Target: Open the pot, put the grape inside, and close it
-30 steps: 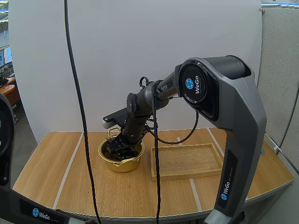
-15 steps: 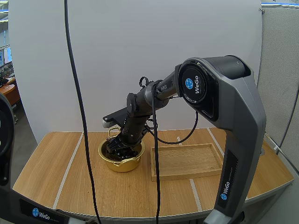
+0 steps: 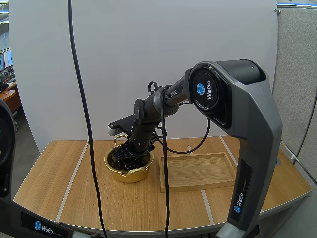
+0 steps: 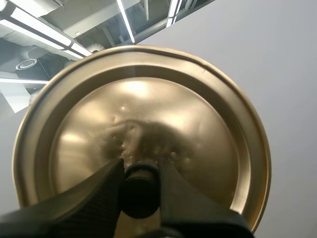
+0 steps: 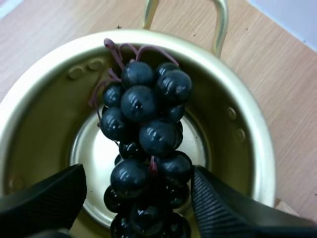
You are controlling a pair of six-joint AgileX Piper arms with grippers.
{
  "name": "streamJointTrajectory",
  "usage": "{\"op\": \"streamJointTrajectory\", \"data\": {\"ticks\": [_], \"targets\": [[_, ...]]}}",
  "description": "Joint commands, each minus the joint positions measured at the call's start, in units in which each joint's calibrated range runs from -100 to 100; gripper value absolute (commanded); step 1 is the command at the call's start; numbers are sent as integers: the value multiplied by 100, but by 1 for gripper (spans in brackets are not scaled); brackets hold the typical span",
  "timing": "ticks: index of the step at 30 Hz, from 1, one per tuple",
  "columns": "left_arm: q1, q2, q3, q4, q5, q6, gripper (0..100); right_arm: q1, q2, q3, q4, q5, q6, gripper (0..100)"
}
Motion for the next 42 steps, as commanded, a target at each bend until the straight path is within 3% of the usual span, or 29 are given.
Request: {"op": "streamJointTrajectory", "data": {"ticks": [1,15,29,37,42], "targets": [[-8,-37,-23,47,-216,-60,0,1,-369,-16,82,-17,15,100],[-8,-37,-23,47,-216,-60,0,1,-2330,-16,94,581,15,100],[-8,-37,-23,47,-216,-60,0,1,-3794,0,83,2244,262,100],[-8,-37,-23,47,-216,-60,0,1,-4788,491,43,2304,369,100],[-8,-37,-23,47,-216,-60,0,1,-5550,866,-338,2448,633,100]]}}
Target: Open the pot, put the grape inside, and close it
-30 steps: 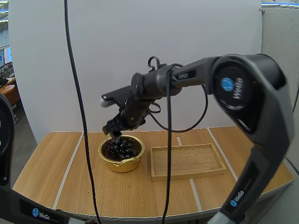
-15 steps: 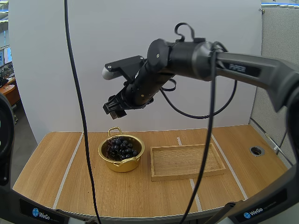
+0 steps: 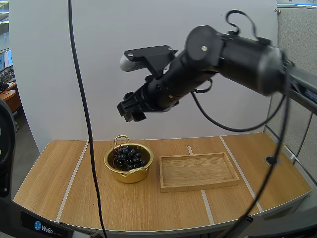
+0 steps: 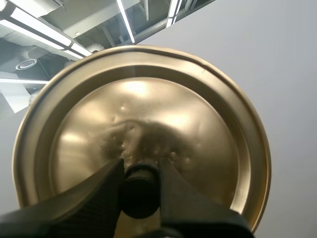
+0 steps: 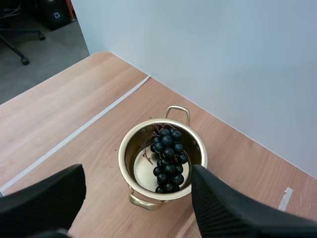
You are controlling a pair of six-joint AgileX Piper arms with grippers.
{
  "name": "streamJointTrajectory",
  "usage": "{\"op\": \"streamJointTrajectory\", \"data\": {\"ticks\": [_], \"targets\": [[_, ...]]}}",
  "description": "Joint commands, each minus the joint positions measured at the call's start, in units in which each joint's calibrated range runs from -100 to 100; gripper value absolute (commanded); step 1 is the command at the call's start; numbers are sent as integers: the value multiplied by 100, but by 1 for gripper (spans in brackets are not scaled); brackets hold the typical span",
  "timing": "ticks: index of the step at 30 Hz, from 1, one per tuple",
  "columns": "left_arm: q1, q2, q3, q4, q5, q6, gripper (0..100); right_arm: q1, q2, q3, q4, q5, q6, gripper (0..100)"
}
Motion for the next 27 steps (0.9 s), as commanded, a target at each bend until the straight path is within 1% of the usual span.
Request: {"op": "streamJointTrajectory", "data": {"ticks": [1,8,9,13,16,18,19,21,22,23,27], "targets": [[-8,-37,-23,47,-216,-60,0,1,-497,199,-309,236,150,100],[-8,-37,-23,47,-216,-60,0,1,-1446,557,-938,1003,498,100],[-8,-37,-23,47,-216,-60,0,1,-1580,615,-979,1072,521,97],[-8,-37,-23,47,-216,-60,0,1,-2073,873,-1167,1392,521,71],[-8,-37,-23,47,-216,-60,0,1,-2395,1091,-1224,1517,629,63],[-8,-37,-23,47,-216,-60,0,1,-2523,1225,-1236,1596,667,52],[-8,-37,-23,47,-216,-60,0,1,-2598,1322,-1236,1658,667,44],[-8,-37,-23,47,-216,-60,0,1,-2713,1540,-1225,1777,667,24],[-8,-37,-23,47,-216,-60,0,1,-2761,1655,-1225,1828,667,11],[-8,-37,-23,47,-216,-60,0,1,-2794,1777,-1225,1916,667,0],[-8,-37,-23,47,-216,-60,0,1,-2846,2190,-1295,1859,723,0]]}}
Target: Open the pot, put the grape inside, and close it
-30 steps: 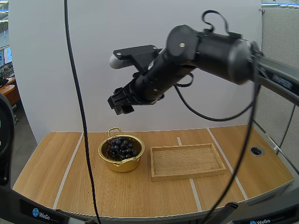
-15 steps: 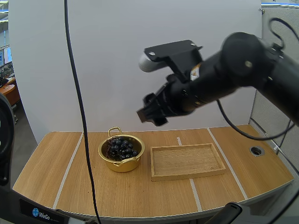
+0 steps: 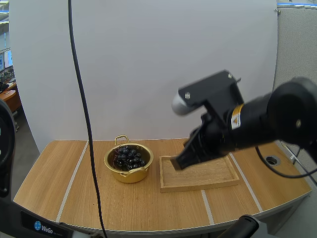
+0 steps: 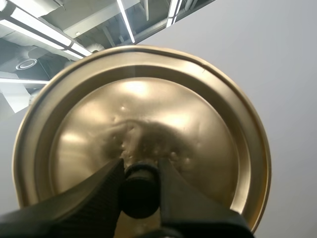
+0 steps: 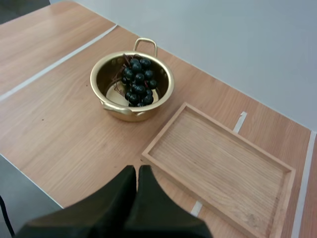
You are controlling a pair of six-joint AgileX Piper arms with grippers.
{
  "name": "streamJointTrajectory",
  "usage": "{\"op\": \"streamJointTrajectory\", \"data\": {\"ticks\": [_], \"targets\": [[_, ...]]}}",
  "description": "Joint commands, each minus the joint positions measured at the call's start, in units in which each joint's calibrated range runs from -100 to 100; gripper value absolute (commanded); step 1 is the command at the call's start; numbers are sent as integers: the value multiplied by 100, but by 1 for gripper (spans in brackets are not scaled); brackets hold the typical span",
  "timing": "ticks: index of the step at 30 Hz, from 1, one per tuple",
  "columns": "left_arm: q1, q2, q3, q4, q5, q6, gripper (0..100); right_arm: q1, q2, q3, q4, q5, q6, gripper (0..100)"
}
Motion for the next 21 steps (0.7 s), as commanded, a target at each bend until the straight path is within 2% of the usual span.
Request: {"op": "streamJointTrajectory", "data": {"ticks": [1,6,10,17,21], "targets": [[-8,-37,-23,47,-216,-60,0,1,-70,267,-134,-166,182,0],[-8,-37,-23,47,-216,-60,0,1,-70,628,-236,-738,727,0],[-8,-37,-23,47,-216,-60,0,-286,-70,845,-122,-959,837,0],[-8,-37,-23,47,-216,-60,0,-890,-70,893,677,-1088,803,0],[-8,-37,-23,47,-216,-60,0,-1229,-70,898,1185,-1142,471,0]]}}
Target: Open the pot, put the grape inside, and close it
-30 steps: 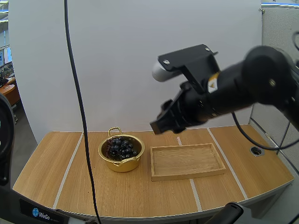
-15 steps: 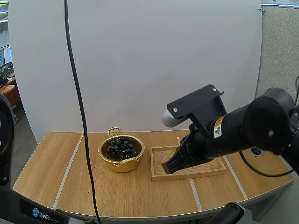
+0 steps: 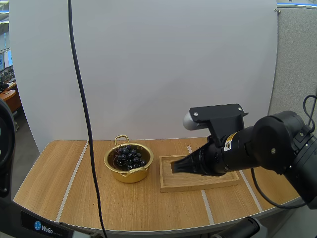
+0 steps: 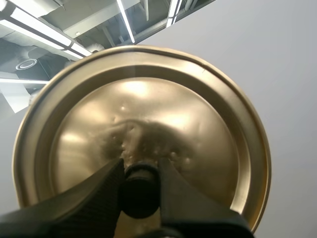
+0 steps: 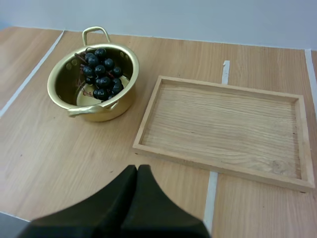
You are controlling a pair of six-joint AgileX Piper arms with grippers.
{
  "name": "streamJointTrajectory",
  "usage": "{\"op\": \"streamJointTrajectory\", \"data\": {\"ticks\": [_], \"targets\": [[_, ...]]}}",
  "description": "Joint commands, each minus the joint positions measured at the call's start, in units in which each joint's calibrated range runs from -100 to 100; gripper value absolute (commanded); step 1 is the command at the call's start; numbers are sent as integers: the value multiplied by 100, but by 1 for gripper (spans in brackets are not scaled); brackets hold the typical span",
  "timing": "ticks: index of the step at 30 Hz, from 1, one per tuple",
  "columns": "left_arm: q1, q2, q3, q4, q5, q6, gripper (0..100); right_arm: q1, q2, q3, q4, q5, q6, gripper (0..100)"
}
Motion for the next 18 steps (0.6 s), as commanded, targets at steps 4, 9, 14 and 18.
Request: {"op": "streamJointTrajectory", "data": {"ticks": [4,9,14,18], "targets": [[-8,-37,-23,47,-216,-60,0,-338,-70,118,653,-192,-689,0],[-8,-37,-23,47,-216,-60,0,-345,-70,536,706,-513,-1124,0],[-8,-37,-23,47,-216,-60,0,-345,-70,593,706,-953,-1639,0],[-8,-37,-23,47,-216,-60,0,-345,-70,593,706,-1127,-1903,0]]}}
